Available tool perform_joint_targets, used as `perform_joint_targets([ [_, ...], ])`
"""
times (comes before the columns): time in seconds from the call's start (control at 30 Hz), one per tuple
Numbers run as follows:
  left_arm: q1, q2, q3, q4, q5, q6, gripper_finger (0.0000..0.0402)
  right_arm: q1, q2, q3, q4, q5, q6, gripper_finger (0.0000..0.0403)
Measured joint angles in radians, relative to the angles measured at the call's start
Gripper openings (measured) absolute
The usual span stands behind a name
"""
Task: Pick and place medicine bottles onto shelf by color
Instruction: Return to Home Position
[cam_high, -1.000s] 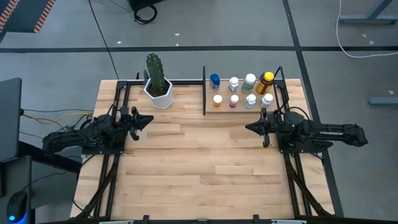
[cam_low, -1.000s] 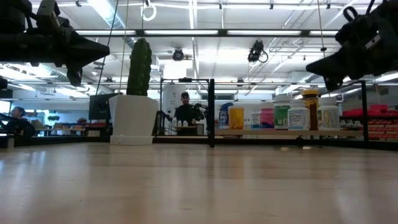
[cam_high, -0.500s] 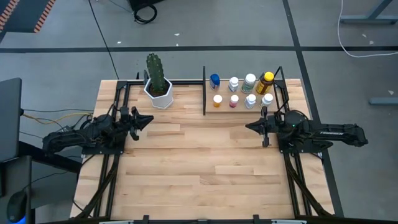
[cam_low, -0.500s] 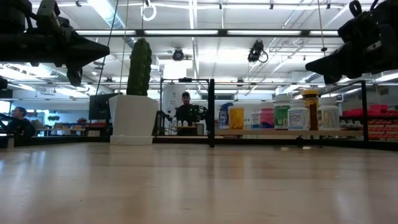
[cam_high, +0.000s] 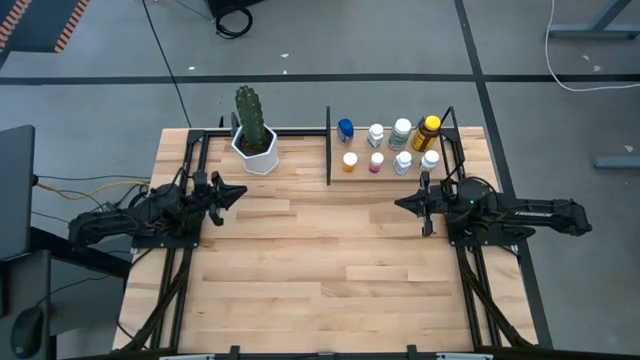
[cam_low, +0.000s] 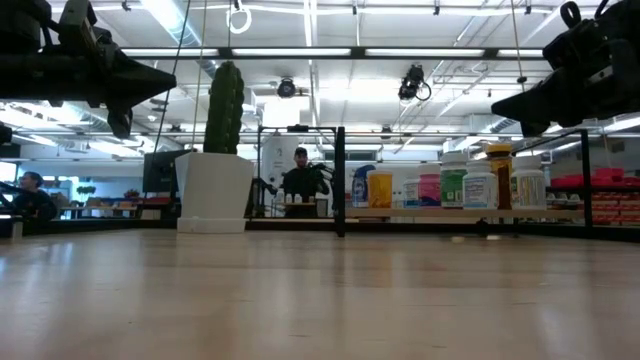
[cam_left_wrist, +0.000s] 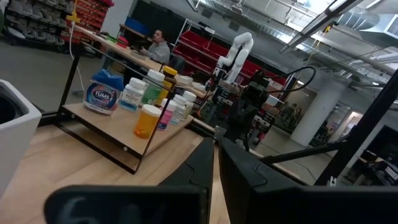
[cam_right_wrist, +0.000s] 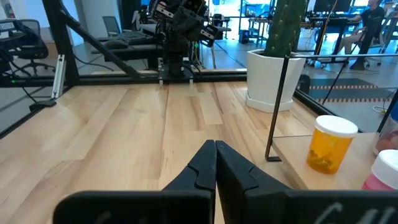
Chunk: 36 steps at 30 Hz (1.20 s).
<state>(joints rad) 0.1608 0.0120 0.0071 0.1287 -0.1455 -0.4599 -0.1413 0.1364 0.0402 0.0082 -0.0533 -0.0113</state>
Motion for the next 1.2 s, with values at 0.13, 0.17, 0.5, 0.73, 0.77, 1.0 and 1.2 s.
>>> perform_joint_targets([
  [0.13, 0.0, 0.0, 0.0, 0.0, 0.0, 0.0, 0.0032, 0.0, 0.0, 0.0, 0.0, 0.0, 0.0, 0.001],
  [0.17, 0.0, 0.0, 0.0, 0.0, 0.0, 0.0, 0.0034, 0.0, 0.0, 0.0, 0.0, 0.0, 0.0, 0.001],
  [0.5, 0.0, 0.0, 0.0, 0.0, 0.0, 0.0, 0.0036, 0.0, 0.0, 0.0, 0.0, 0.0, 0.0, 0.001],
  [0.73, 0.0, 0.0, 0.0, 0.0, 0.0, 0.0, 0.0028, 0.0, 0.0, 0.0, 0.0, 0.0, 0.0, 0.001],
  [0.77, 0.0, 0.0, 0.0, 0.0, 0.0, 0.0, 0.0029, 0.0, 0.0, 0.0, 0.0, 0.0, 0.0, 0.001],
  [1.0, 0.0, 0.0, 0.0, 0.0, 0.0, 0.0, 0.004, 0.0, 0.0, 0.0, 0.0, 0.0, 0.0, 0.001],
  [1.2, 0.0, 0.0, 0.0, 0.0, 0.0, 0.0, 0.0035, 0.0, 0.0, 0.0, 0.0, 0.0, 0.0, 0.001],
])
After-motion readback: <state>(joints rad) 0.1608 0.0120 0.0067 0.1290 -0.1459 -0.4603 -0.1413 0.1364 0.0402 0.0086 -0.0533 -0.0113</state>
